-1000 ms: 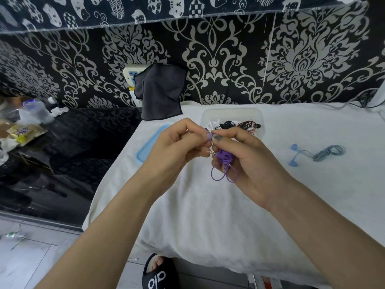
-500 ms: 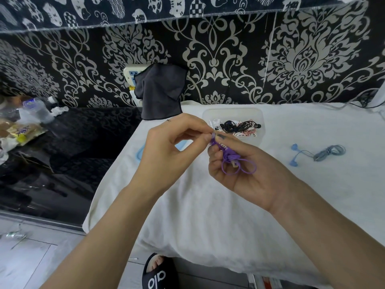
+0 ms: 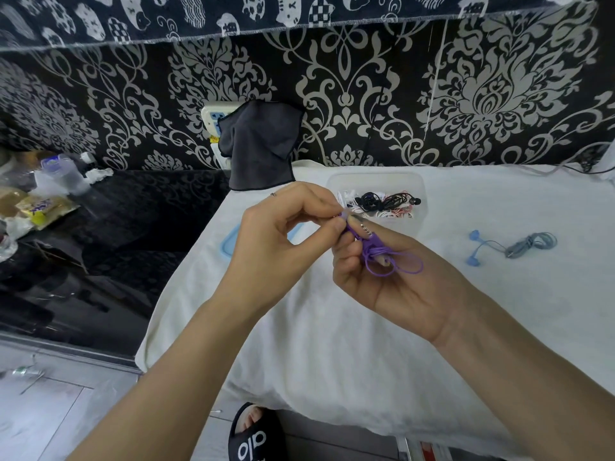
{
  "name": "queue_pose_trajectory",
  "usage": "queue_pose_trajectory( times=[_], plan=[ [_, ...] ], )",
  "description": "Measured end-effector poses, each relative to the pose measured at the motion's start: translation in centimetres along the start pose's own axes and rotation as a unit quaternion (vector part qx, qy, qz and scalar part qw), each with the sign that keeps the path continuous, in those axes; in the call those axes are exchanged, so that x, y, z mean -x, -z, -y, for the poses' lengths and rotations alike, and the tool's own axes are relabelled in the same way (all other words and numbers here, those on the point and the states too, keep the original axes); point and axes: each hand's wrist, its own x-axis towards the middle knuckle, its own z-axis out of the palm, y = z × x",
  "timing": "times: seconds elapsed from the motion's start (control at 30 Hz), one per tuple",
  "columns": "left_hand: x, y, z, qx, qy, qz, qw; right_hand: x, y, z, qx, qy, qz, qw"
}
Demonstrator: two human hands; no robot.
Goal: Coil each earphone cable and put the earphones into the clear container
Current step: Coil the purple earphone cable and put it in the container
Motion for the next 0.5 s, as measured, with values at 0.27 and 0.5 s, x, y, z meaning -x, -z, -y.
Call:
queue_pose_trajectory(
  times=[0.27,0.5],
  plan=[
    [0.0,0.4,-0.8,-0.062,-0.018,0.032,0.997,0.5,-0.4,0.0,0.019,0.003,-0.010,1.000],
    [0.2,0.1,-1.1,0.000,0.006,0.013,1.000,0.5,-0.3,0.2,0.044,0.006,0.000,0.999]
  ],
)
